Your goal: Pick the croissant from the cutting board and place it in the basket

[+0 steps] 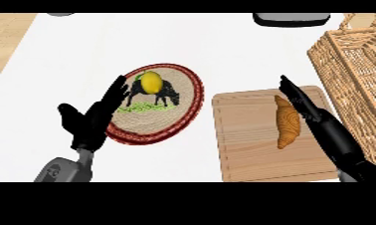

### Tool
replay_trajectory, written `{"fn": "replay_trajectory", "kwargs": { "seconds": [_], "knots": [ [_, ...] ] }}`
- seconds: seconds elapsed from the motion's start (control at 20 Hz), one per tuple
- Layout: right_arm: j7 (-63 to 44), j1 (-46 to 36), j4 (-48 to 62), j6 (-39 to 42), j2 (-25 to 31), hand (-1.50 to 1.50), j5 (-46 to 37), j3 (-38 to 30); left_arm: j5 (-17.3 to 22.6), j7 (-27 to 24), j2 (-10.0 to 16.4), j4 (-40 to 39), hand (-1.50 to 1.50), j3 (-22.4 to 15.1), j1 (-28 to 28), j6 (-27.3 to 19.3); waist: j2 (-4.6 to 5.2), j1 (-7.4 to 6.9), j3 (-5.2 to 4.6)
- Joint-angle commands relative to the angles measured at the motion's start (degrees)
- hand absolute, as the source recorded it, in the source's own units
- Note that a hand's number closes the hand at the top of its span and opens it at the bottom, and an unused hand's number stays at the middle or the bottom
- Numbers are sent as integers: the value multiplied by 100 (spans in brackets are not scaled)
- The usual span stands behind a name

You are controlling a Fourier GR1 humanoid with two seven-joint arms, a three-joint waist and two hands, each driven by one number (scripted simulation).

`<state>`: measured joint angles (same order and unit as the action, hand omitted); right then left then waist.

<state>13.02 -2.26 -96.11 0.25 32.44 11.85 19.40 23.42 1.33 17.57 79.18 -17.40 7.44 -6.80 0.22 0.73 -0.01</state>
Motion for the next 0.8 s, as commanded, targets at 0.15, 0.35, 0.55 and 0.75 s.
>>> {"fn": "replay_trajectory", "kwargs": {
  "seconds": [0.15, 0.35, 0.55, 0.75],
  "knots": [
    [-519, 385, -268, -1864, -318, 150, -485, -953, -286, -577, 373, 376, 0, 690, -130, -541, -136, 7, -11],
    [-916, 296, -590, -2818, -612, 150, -2082, -32, -562, -626, 76, 893, 0, 585, -87, -1055, -63, -144, -9],
    [-1630, 201, 387, -4251, -1631, -150, -3548, 545, -639, -547, 41, 991, 0, 444, -81, -1053, -31, -221, -15],
    [-2818, -14, 858, -5080, -1757, -150, -4704, 28, -610, -641, 49, 987, 0, 538, -213, -1077, -51, -163, -54]
  ]
}}
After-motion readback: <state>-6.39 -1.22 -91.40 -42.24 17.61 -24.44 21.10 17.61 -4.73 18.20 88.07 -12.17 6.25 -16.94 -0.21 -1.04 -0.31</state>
